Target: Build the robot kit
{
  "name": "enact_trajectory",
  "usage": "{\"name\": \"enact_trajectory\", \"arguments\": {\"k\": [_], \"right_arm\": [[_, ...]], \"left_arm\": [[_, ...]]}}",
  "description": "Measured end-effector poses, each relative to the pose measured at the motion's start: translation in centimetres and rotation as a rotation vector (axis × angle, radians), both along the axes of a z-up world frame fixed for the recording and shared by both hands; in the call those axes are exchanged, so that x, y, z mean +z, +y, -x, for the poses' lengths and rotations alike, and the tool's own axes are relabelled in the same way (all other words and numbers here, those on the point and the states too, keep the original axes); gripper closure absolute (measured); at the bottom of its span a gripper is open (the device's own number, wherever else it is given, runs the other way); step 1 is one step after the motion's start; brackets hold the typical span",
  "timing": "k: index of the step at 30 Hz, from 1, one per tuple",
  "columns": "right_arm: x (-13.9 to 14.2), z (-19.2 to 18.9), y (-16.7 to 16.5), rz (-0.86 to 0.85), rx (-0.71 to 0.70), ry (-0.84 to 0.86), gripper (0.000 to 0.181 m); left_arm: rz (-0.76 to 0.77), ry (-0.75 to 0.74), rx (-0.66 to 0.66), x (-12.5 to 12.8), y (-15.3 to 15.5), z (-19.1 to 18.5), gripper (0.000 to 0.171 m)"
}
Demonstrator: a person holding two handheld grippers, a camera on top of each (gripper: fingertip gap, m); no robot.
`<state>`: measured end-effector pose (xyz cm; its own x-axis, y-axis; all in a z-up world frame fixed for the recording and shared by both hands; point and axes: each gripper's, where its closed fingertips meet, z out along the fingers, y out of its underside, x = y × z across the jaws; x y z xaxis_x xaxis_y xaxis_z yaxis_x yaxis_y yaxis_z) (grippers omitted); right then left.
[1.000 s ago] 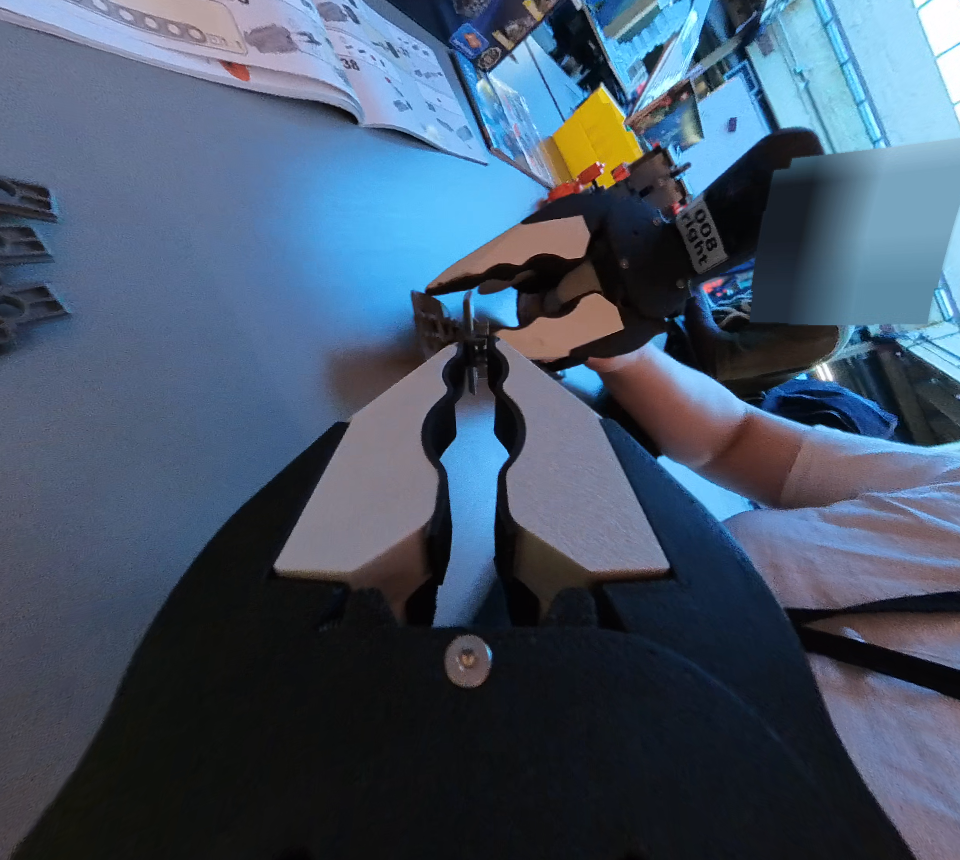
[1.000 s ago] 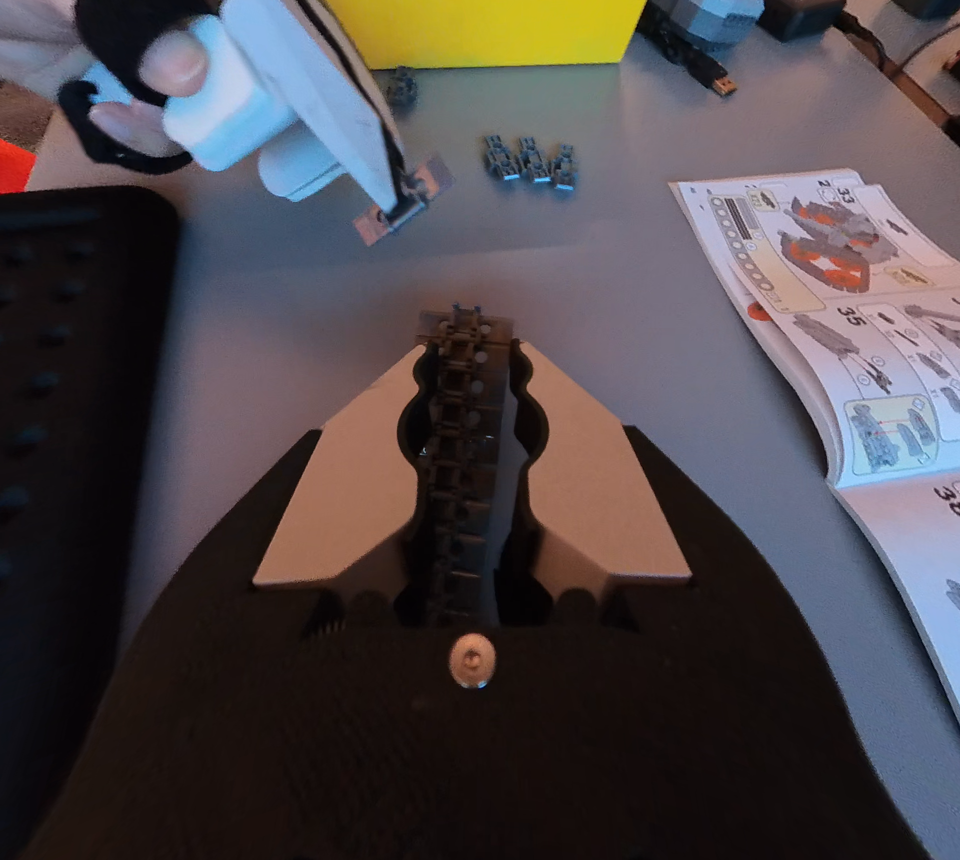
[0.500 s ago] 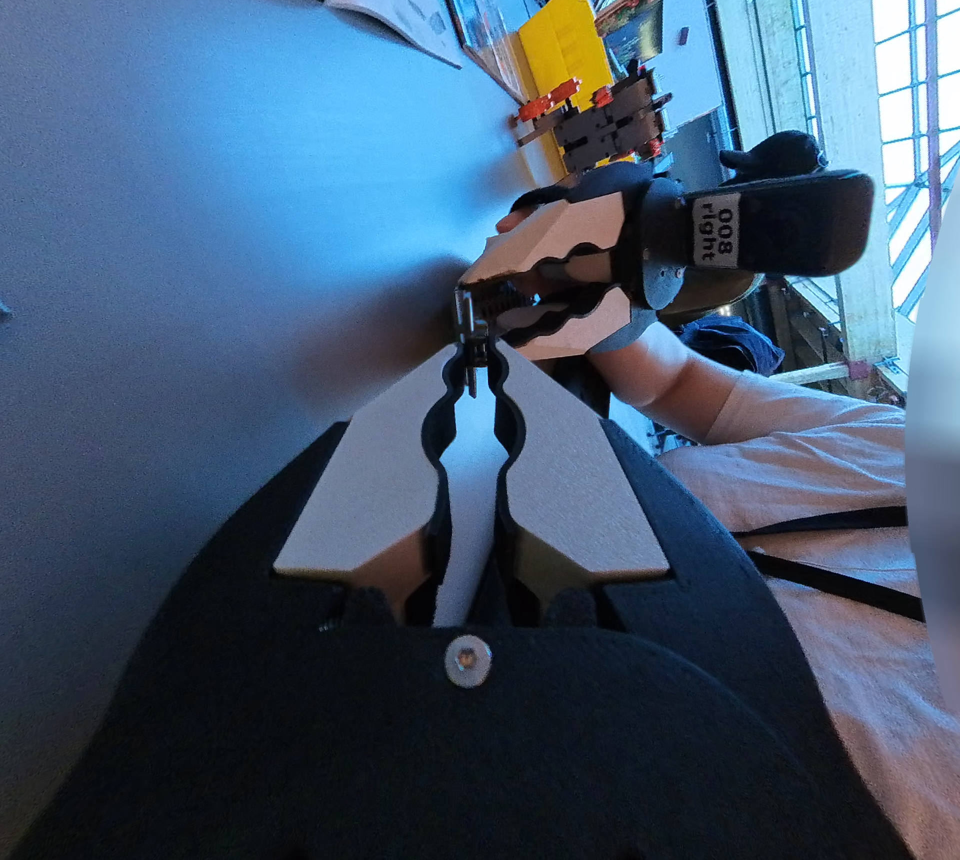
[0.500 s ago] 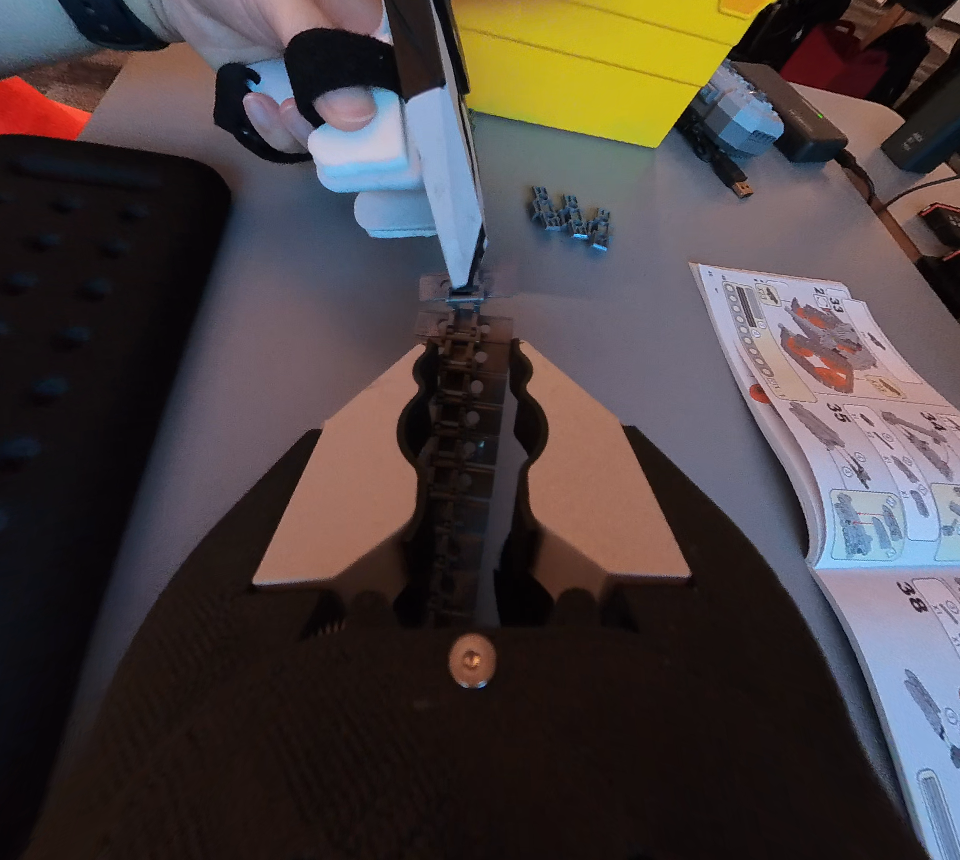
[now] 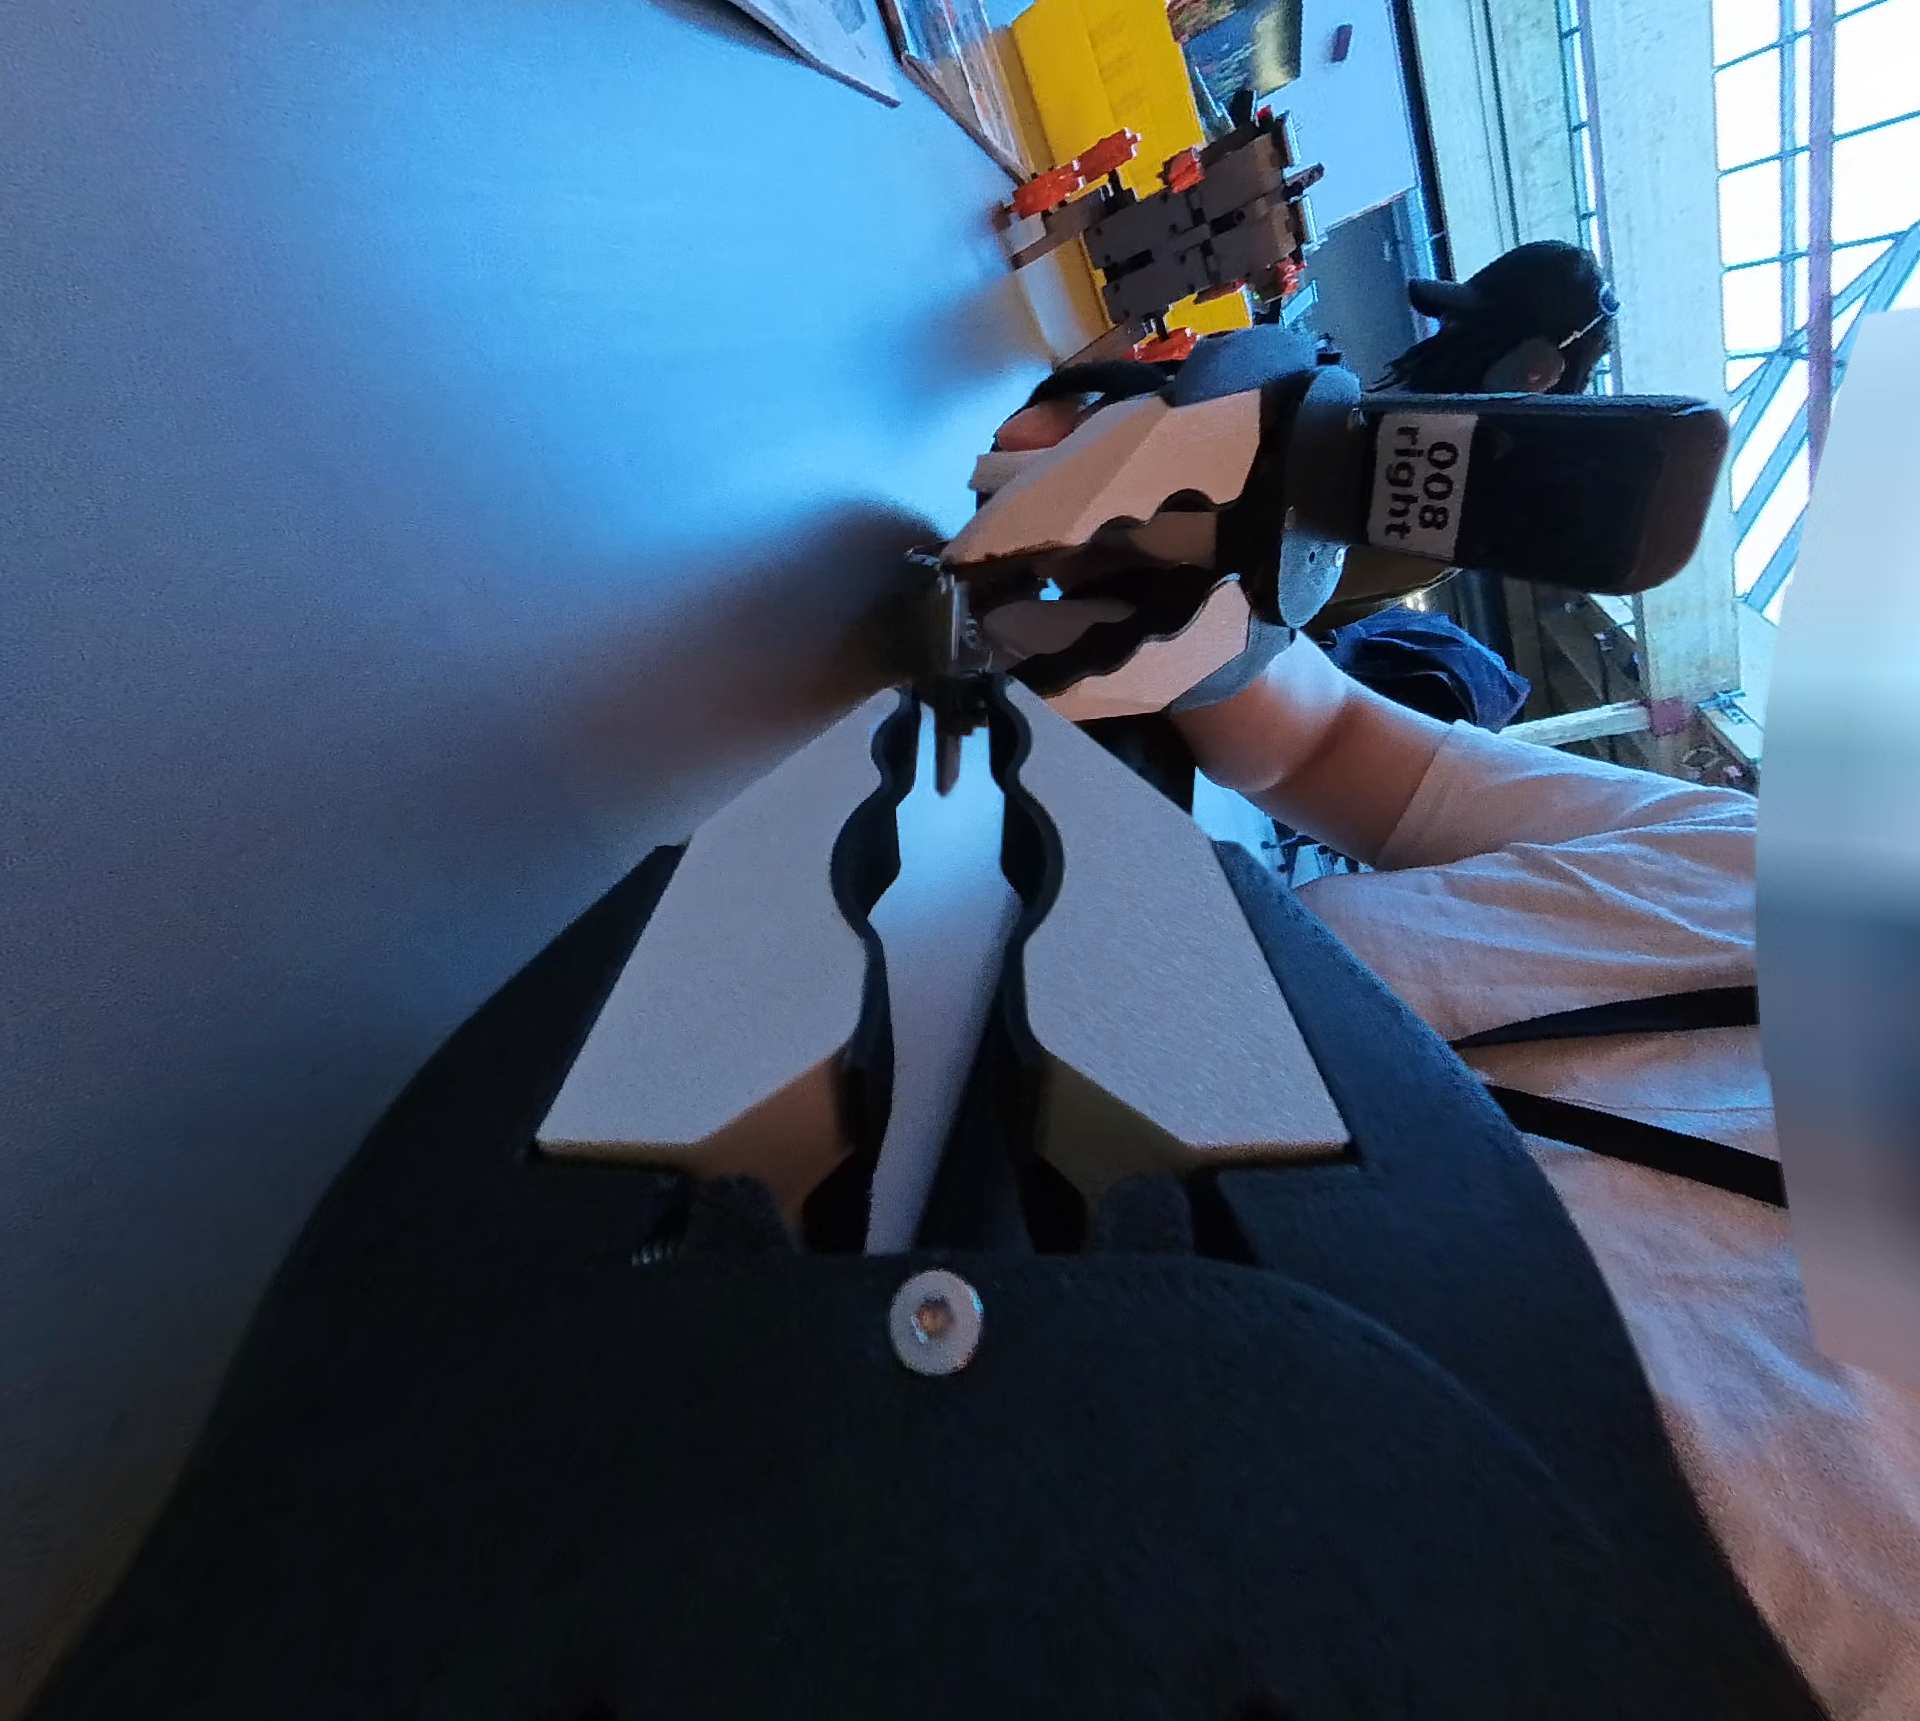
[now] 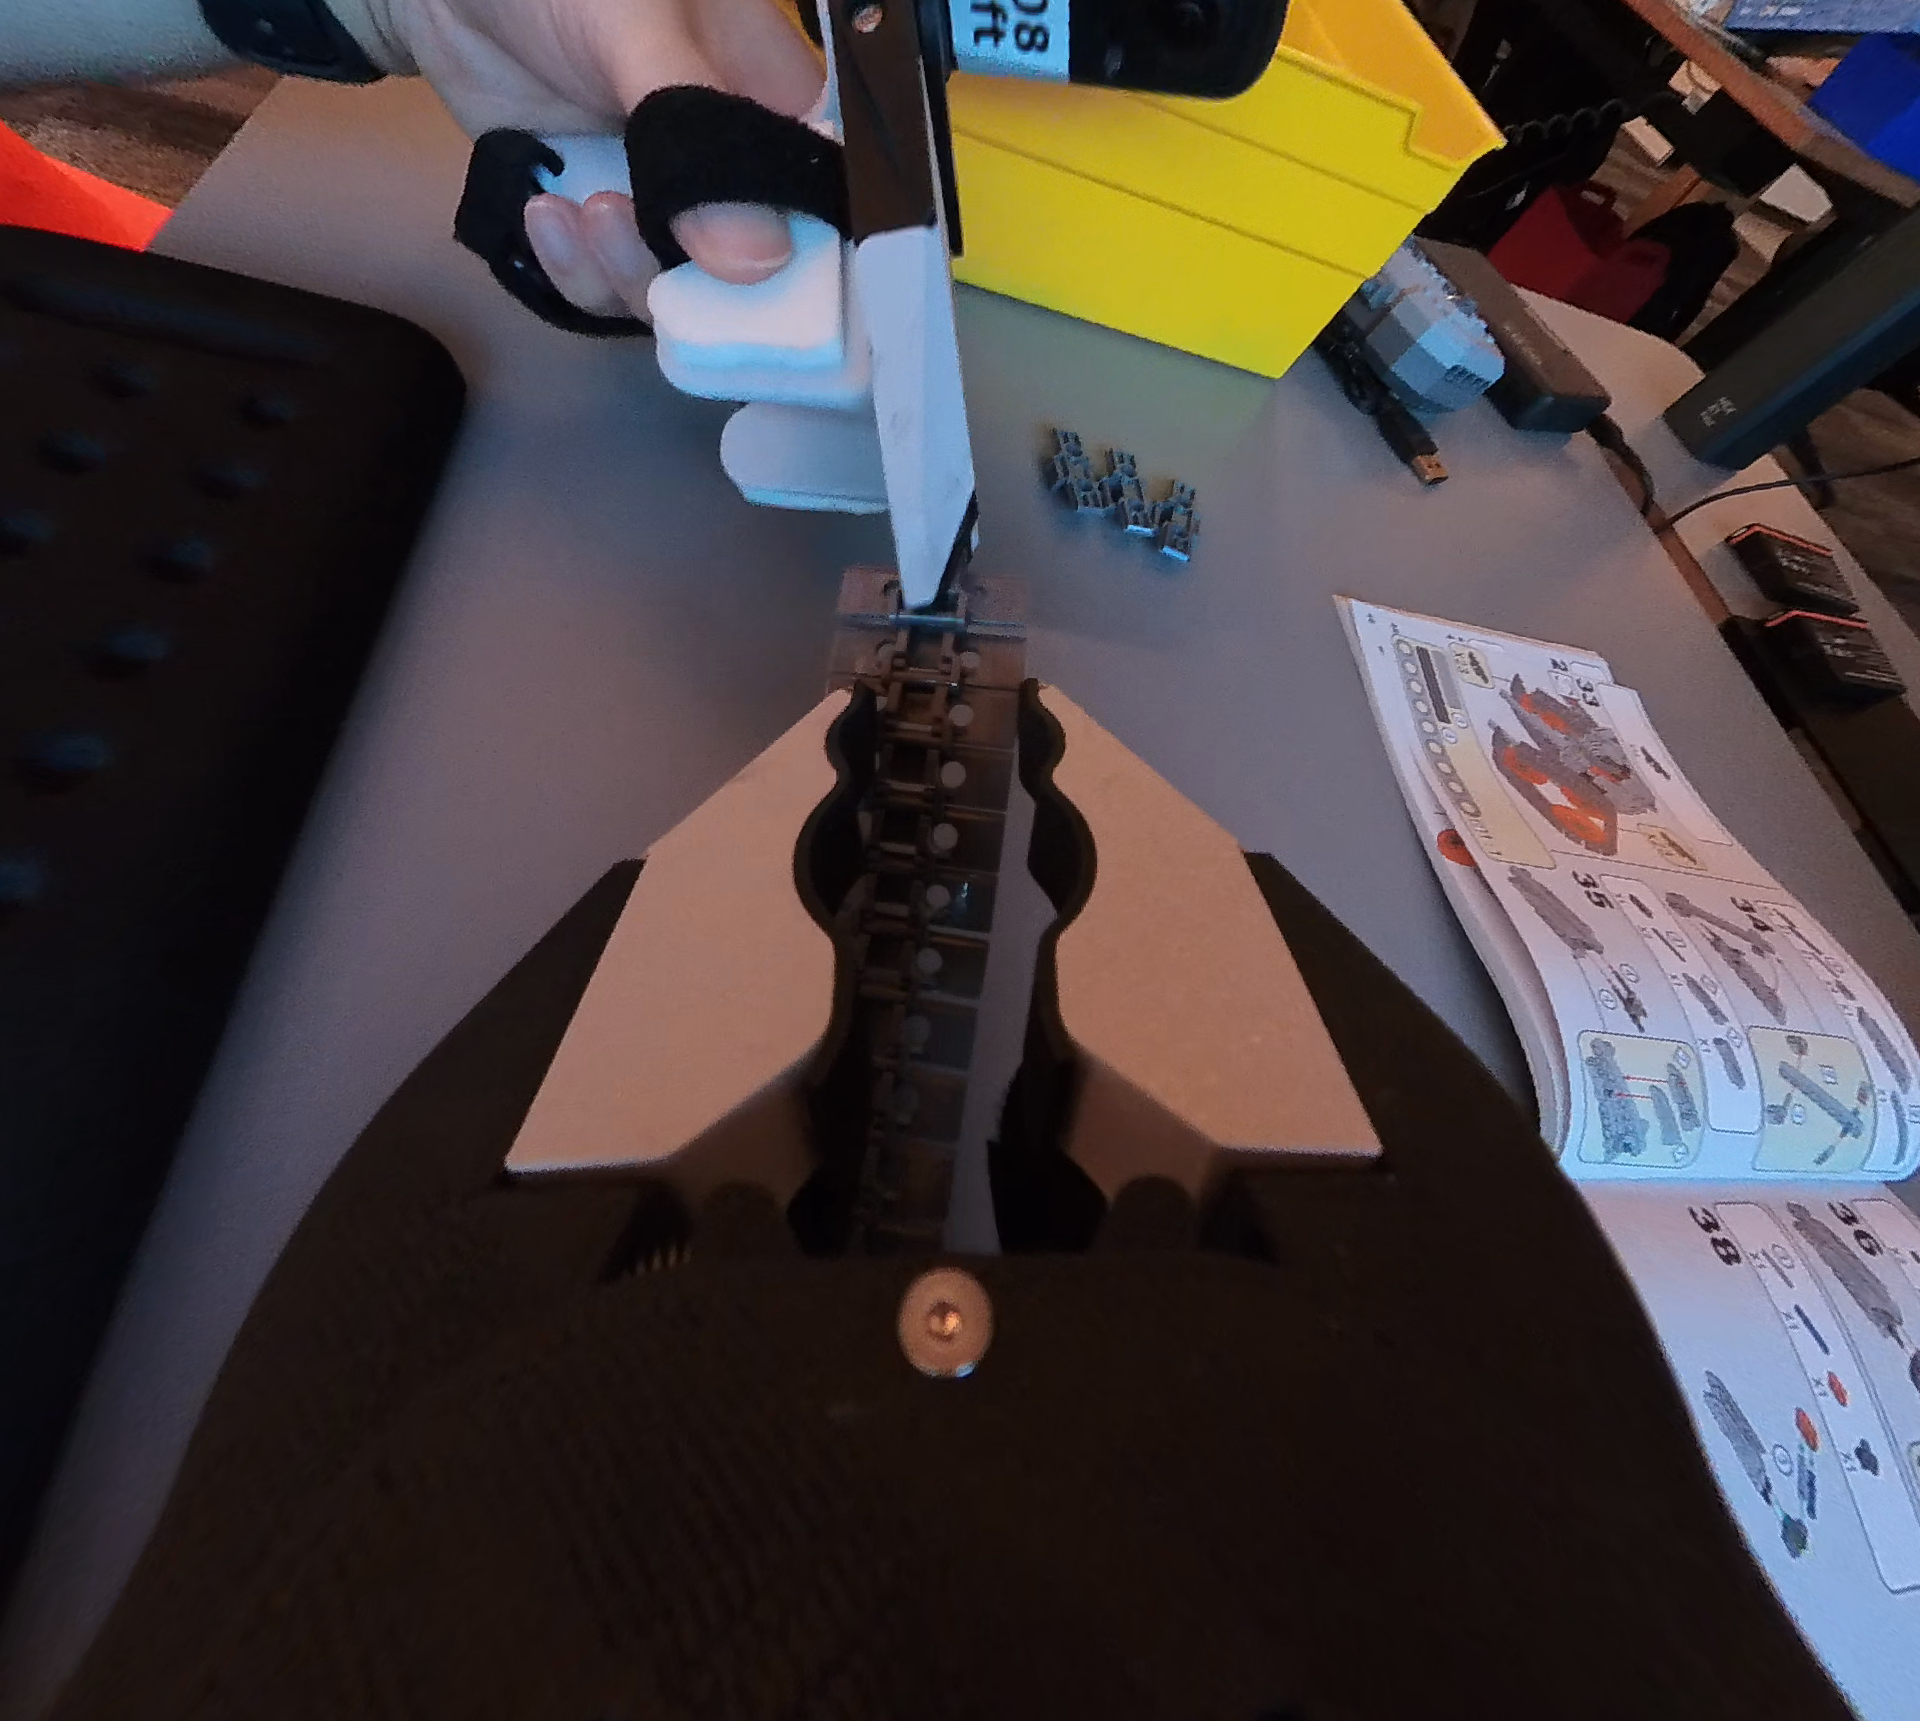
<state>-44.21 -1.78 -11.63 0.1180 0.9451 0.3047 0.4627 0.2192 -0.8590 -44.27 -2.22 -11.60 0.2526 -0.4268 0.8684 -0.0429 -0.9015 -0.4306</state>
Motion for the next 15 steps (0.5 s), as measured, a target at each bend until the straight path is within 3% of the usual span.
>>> {"name": "enact_trajectory", "arguments": {"k": [9, 15], "right_arm": [[-0.3, -0.1, 0.1, 0.072, 0.020, 0.027, 0.155], [1.8, -1.2, 0.5, 0.627, 0.085, 0.238, 0.150]], "left_arm": [[-0.077, 0.029, 0.004, -0.5, -0.2, -0.6, 0.164], [-0.179, 0.108, 0.001, 0.0, -1.2, -0.8, 0.164]]}}
